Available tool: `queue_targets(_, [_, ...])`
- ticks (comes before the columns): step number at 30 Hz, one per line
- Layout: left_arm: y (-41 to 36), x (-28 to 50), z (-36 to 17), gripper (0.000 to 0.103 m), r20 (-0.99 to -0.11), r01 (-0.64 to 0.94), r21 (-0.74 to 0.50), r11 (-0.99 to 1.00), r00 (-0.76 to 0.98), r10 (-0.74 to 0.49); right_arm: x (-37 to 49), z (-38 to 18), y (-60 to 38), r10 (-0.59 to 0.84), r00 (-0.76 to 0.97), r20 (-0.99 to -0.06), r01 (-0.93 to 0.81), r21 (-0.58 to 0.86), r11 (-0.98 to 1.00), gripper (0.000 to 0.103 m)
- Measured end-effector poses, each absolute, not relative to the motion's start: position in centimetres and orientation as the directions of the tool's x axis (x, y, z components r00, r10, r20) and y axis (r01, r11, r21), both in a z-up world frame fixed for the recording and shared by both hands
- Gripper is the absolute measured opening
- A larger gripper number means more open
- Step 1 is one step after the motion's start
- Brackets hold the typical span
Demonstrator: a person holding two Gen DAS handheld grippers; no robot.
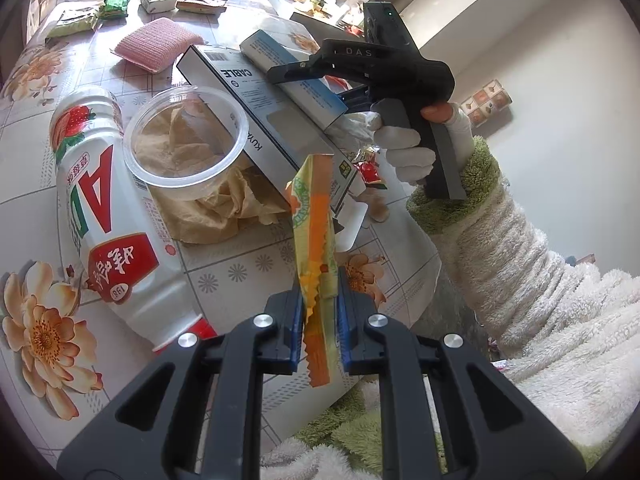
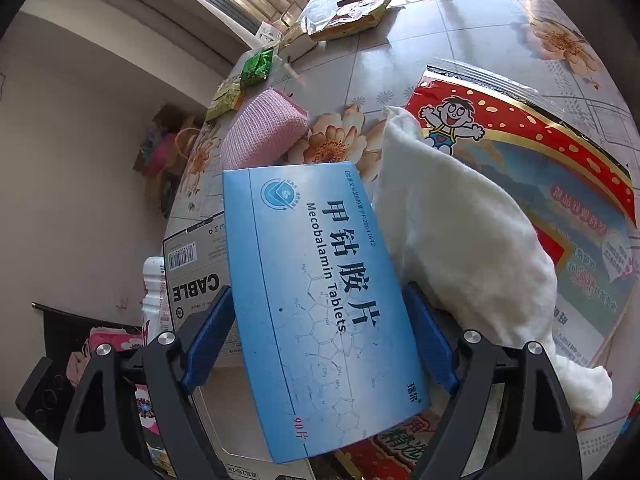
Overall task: Collect trash
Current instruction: 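Grasp the yellow-orange snack strip with the left tool while the right tool grasps the blue medicine box, then carry the strip and blue box to the wastebasket and release both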
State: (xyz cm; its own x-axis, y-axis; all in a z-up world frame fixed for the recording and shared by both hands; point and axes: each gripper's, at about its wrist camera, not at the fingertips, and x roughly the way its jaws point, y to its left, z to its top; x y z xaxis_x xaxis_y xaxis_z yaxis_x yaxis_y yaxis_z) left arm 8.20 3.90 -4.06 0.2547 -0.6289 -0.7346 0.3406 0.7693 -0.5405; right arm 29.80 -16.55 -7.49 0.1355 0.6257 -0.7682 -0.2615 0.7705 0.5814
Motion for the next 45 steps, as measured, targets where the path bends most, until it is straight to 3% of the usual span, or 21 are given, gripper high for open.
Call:
queue_targets(11, [5.3,6.9,-1.8,0.013,-0.712,0.348,-0.525,0.777,0.322,-0.625,28.2,-3.7,-18.8,0.658,0.255,-0.708,-0.245,0.611,0.753,0.077])
queue_targets(12, [5.5,6.8,-1.5,0.013,-0.708,0.348,-0.525,0.777,0.329,-0.625,27.8,-3.2,-19.0,0.665,0.265,-0.698,-0.245,0.618,0.747,0.074])
queue_targets(13, [5.6,6.7,-1.2,0.013,-0.703,0.349,-0.526,0.776,0.336,-0.627,27.4,-2.7,-19.2,0.675,0.276,-0.684,-0.247,0.628,0.737,0.059])
queue_targets(17, [5.8,6.5,-0.7,0.013,-0.684,0.342,-0.547,0.764,0.343,-0.644,26.1,-2.1,-20.4,0.691,0.291,-0.662,-0.215,0.659,0.721,0.057])
queue_targets(25, [5.9,6.6,-1.2,0.013,-0.679,0.316,-0.573,0.756,0.334,-0.654,23.6,-3.0,-20.7,0.602,0.321,-0.731,-0.208,0.566,0.798,0.057])
queue_targets(32, [5.9,7.0,-1.7,0.013,-0.683,0.305,-0.578,0.757,0.328,-0.653,22.8,-2.9,-19.4,0.415,0.395,-0.820,-0.230,0.349,0.908,0.057])
queue_targets(36, [5.8,7.1,-1.3,0.013,-0.681,0.312,-0.568,0.762,0.341,-0.648,22.9,-3.2,-18.8,0.347,0.421,-0.838,-0.228,0.272,0.935,0.038])
queue_targets(45, [5.6,7.5,0.6,0.013,-0.666,0.342,-0.548,0.763,0.374,-0.645,21.2,-0.3,-19.9,0.337,0.538,-0.773,-0.212,0.263,0.941,0.031])
